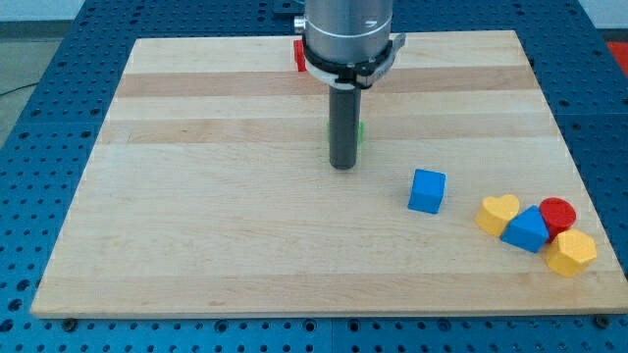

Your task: Push the yellow hexagon into the yellow heart

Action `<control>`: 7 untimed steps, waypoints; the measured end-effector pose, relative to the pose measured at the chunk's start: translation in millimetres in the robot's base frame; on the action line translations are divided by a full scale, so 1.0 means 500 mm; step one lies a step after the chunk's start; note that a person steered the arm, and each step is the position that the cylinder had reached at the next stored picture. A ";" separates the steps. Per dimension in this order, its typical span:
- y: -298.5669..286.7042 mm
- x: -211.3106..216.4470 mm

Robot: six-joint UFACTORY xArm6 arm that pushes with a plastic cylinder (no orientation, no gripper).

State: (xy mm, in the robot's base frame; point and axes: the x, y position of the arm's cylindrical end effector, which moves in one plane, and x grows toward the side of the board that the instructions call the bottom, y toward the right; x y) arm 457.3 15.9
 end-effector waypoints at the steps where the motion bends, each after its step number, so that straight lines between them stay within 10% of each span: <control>1: 0.012 0.130; 3: 0.245 0.321; 7: 0.521 0.312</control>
State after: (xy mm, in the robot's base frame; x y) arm 613.5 276.6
